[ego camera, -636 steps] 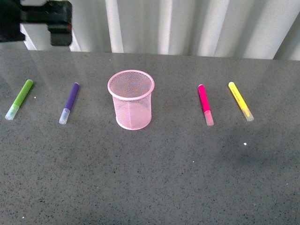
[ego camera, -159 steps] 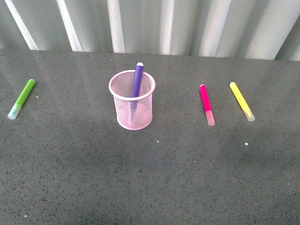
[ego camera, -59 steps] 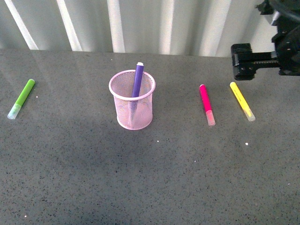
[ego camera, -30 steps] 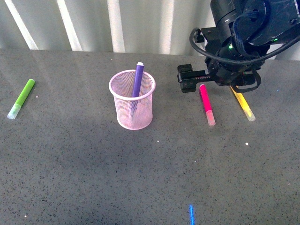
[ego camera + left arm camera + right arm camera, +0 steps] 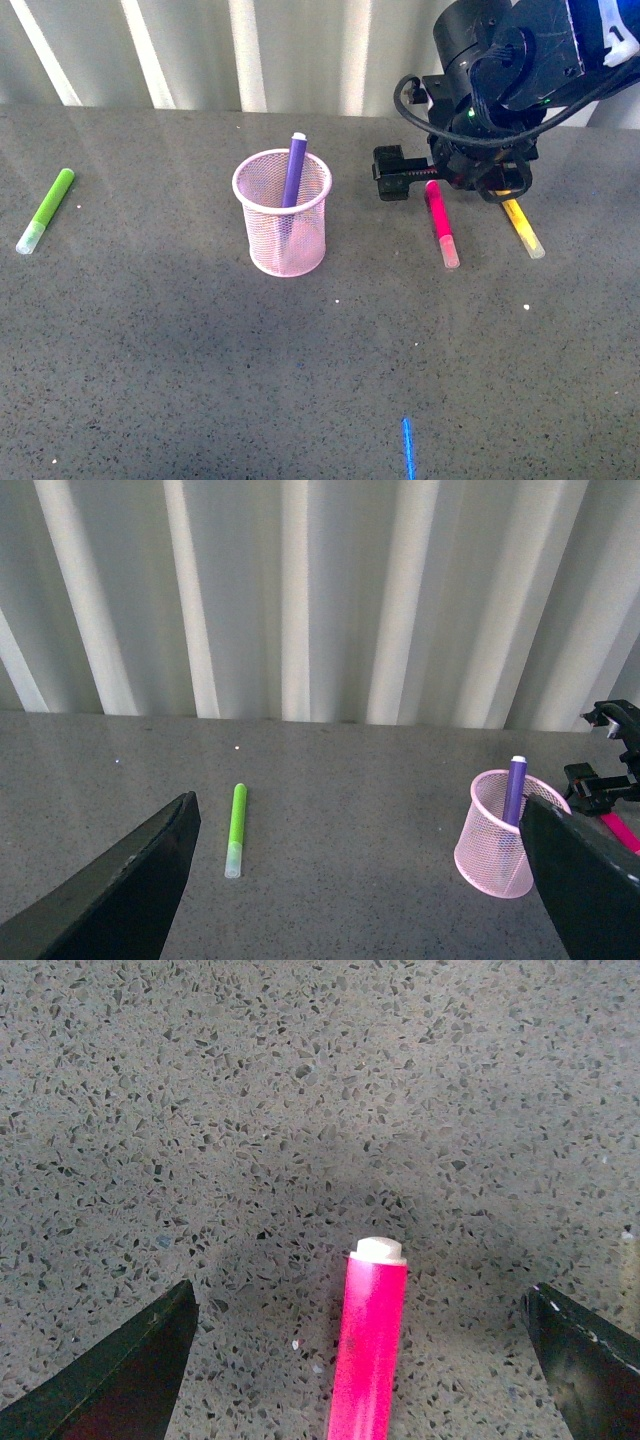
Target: Insert purple and pink pens into pink cup
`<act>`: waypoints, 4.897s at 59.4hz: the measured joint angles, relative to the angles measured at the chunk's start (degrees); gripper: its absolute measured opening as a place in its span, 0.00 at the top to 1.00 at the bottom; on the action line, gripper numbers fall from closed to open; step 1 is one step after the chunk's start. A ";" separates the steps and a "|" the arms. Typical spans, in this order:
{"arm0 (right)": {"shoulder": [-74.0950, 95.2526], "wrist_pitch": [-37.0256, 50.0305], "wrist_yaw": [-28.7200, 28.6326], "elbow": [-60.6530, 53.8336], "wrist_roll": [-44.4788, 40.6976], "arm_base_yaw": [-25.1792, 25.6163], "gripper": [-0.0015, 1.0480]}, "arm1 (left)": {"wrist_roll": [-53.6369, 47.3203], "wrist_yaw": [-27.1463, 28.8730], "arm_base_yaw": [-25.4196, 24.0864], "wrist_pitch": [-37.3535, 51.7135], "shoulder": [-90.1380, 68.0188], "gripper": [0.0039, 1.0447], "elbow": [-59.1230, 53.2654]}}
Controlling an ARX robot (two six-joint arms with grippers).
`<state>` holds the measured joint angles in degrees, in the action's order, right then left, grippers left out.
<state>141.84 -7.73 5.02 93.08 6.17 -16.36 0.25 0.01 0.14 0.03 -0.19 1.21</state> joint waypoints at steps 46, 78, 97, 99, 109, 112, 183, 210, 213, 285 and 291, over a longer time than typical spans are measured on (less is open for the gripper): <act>0.35 3.69 -0.42 -2.69 6.08 -0.85 0.71 | 0.00 0.00 0.00 0.00 0.00 0.06 0.00; -8.98 32.59 1.33 -16.55 -1.14 -3.48 0.88 | 0.00 0.00 0.00 0.00 0.00 0.06 0.00; -17.62 53.83 -2.01 -18.51 -12.41 -12.83 0.88 | 0.00 0.00 0.00 0.00 0.00 0.06 0.00; -17.51 54.45 -2.05 -18.49 -12.96 -13.75 0.88 | 0.00 0.00 0.00 0.00 0.00 0.06 0.00; -13.90 55.76 -1.44 -16.68 -13.73 -16.96 0.88 | 0.00 0.02 0.00 0.00 0.00 0.06 0.00; -12.68 56.04 -1.31 -16.15 -13.75 -17.55 0.88 | 0.00 0.02 0.00 0.00 0.00 0.06 0.00; -7.26 58.40 2.71 -17.27 -4.24 -20.33 0.89 | 0.00 0.02 0.00 0.00 0.00 0.06 0.00; -7.26 58.53 2.99 -20.28 -4.24 -20.50 0.80 | 0.00 0.00 0.00 0.00 0.00 0.06 0.00; -7.26 58.07 2.84 -20.33 -4.11 -20.50 0.72 | 0.00 0.02 0.00 0.00 0.00 0.06 0.00; -49.66 70.05 17.75 -62.73 -6.38 -6.75 0.60 | 0.00 -0.02 0.00 0.00 0.00 0.06 0.00; -54.29 70.49 15.21 -68.85 -6.38 -3.76 0.75 | 0.00 0.00 0.00 0.00 0.00 0.06 0.00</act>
<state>87.55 62.76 20.23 24.23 -0.21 -20.12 0.25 0.01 0.14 0.03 -0.19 1.21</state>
